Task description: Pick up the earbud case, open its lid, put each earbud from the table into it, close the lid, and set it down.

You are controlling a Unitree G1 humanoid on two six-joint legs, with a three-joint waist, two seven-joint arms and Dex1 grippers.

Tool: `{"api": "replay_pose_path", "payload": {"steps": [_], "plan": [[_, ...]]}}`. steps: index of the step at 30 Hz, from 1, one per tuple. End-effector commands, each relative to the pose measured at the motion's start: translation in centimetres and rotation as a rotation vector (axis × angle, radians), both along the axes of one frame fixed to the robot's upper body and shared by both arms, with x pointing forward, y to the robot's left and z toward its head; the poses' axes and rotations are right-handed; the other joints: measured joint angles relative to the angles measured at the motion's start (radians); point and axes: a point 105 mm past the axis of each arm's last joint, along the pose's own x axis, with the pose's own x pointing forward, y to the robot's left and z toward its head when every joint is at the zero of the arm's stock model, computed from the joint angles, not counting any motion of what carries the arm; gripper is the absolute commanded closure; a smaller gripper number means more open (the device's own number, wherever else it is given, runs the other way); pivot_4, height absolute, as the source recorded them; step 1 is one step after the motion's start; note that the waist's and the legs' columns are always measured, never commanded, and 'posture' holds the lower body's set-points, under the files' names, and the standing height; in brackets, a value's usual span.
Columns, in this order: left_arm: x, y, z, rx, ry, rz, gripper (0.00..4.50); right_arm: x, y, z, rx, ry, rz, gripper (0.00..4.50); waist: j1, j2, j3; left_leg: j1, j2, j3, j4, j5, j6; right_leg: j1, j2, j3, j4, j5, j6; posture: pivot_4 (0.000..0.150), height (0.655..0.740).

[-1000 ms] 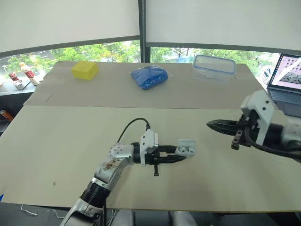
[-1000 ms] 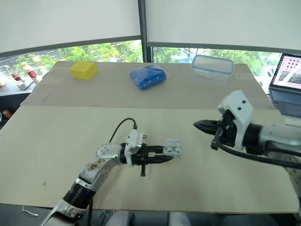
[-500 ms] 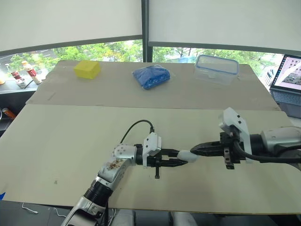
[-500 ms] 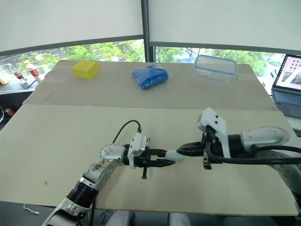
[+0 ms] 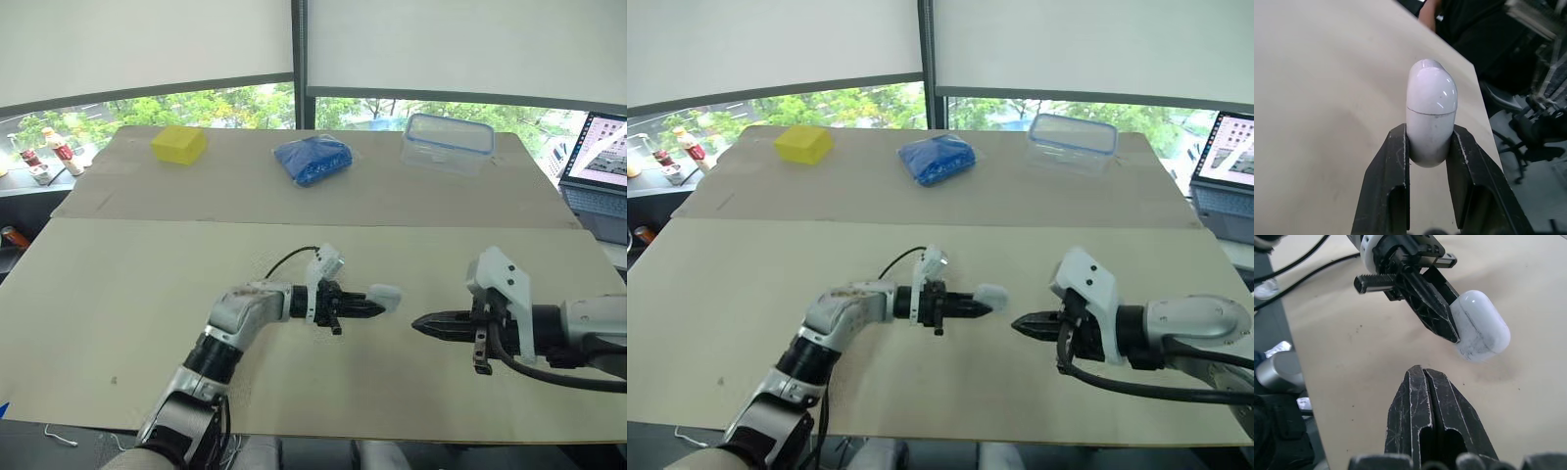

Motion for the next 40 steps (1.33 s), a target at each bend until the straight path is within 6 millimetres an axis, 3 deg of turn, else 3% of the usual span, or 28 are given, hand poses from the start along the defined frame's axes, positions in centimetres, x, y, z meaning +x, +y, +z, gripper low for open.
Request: {"api": "replay_pose_path", "payload": {"steps": [1,11,12,17,18,20,23,25,33,37,40], "plan": [[1.4,0.1,-0.6,0.055,0.094,0.039,3.97,0.0,0.3,0.7,-0.015,-0.100,-0.001,4.50,0.000,0.000,0.000,0.000,0.000,0.000,0.000,0.000,0.000,0.000,0.000,0.000,0.000,0.000,0.000,0.150,0.6859],[3.6,1.8,-3.2,0.209,-0.008,0.077,3.97,0.8,-0.3,0.7,-0.035,-0.165,-0.022,4.50,-0.001,0.000,0.000,0.000,0.000,0.000,0.000,0.000,0.000,0.001,0.000,0.000,0.000,0.000,0.000,0.150,0.6859],[3.8,2.0,-3.3,0.222,-0.037,0.076,2.92,0.8,-0.4,0.8,-0.036,-0.167,-0.020,4.50,-0.001,0.000,0.000,0.001,0.000,0.000,0.000,0.000,0.000,0.001,0.000,0.000,0.000,0.000,0.000,0.150,0.6859],[4.4,4.1,-3.0,0.266,-0.189,0.060,0.55,0.9,-0.6,1.1,-0.044,-0.167,0.006,4.50,-0.007,0.000,0.000,0.002,0.000,0.000,0.000,0.000,0.000,0.001,0.000,0.000,0.001,0.000,0.000,0.150,0.6859],[4.6,4.8,-2.8,0.278,-0.233,0.060,0.12,1.0,-0.7,1.3,-0.045,-0.175,0.002,4.50,-0.009,0.000,0.000,0.002,0.000,0.000,0.000,0.000,0.000,0.001,0.000,0.000,0.001,0.000,-0.001,0.150,0.6859],[4.7,5.9,-2.5,0.295,-0.295,0.060,0.02,1.3,-1.0,1.5,-0.053,-0.185,0.000,4.50,-0.016,0.000,0.000,0.003,0.001,0.000,-0.001,0.000,0.000,0.001,0.001,0.000,0.001,0.000,-0.001,0.150,0.6859],[4.2,8.4,-0.7,0.292,-0.425,0.056,0.00,1.7,-1.5,2.0,-0.111,-0.235,0.018,3.63,-0.025,0.000,0.000,0.002,0.001,0.000,-0.001,0.000,0.000,0.001,0.001,0.000,0.001,0.000,-0.001,0.150,0.6859],[3.4,9.7,0.6,0.282,-0.509,0.043,0.00,1.9,-1.9,2.3,-0.160,-0.262,0.035,2.82,-0.028,0.000,0.000,0.001,0.001,0.000,-0.001,0.000,0.000,0.000,0.001,0.001,0.000,0.000,0.000,0.150,0.6859],[-1.0,14.1,4.2,0.322,-0.785,-0.043,0.00,2.0,-3.8,3.9,-0.305,-0.317,0.128,0.10,-0.003,0.001,0.003,0.000,0.001,0.001,-0.001,0.000,0.000,-0.001,0.000,0.000,-0.001,0.000,0.000,0.150,0.6859],[-2.4,15.2,4.2,0.375,-0.821,-0.040,0.00,2.2,-4.1,4.0,-0.303,-0.316,0.160,0.04,0.001,0.001,0.003,0.000,0.002,0.001,-0.001,0.000,0.000,-0.001,0.000,0.000,-0.001,0.000,0.000,0.150,0.6859],[-2.4,15.6,4.3,0.362,-0.801,0.008,0.00,2.5,-3.7,4.0,-0.283,-0.329,0.174,0.04,0.000,0.001,0.003,0.000,0.002,0.001,-0.001,0.000,0.000,-0.001,0.000,0.000,-0.001,0.000,0.000,0.150,0.6859]]}}
